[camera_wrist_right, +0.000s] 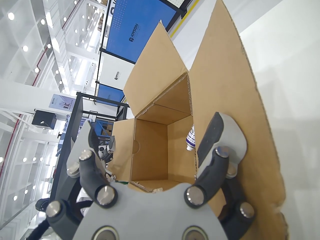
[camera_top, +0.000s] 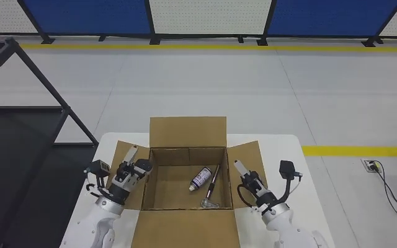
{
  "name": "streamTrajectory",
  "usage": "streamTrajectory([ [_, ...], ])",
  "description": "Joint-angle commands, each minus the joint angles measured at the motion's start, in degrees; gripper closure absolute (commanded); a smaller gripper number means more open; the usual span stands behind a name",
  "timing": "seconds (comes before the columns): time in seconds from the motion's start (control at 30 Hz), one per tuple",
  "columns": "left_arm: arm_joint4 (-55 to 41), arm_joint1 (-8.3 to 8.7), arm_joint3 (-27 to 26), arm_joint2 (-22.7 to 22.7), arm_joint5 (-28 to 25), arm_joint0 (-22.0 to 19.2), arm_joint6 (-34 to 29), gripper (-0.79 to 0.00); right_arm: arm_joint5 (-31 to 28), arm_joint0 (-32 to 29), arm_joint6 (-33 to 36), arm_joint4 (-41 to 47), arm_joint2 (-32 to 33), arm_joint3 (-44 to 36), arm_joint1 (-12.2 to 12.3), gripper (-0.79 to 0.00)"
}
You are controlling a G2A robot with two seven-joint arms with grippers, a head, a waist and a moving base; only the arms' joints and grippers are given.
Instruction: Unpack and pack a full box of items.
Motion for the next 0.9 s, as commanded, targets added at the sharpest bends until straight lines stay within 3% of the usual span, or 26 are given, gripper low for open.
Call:
streamTrajectory([
  [0.0, 2.44, -0.03, -0.33, -0.67, 1.10, 0.68, 3.91, -0.785, 0.20, 0.45, 0.14, -0.19, -0.37, 0.18, -0.02, -0.785],
  [0.17, 6.04, -0.32, -2.08, -0.50, 3.75, 2.13, 10.14, -0.785, 0.57, 1.52, 0.35, -0.31, -0.97, 0.84, -0.07, -0.785],
  [0.33, 5.78, -0.48, -2.80, -1.42, 5.64, 3.14, 11.98, -0.785, 0.41, 2.19, 0.43, -0.15, -1.12, 1.51, -0.08, -0.785],
  [0.87, 3.07, -0.83, 0.06, -2.64, 7.94, 1.60, 9.51, -0.785, 5.38, 3.31, -2.80, 1.19, 0.09, 4.08, -0.34, -0.785],
])
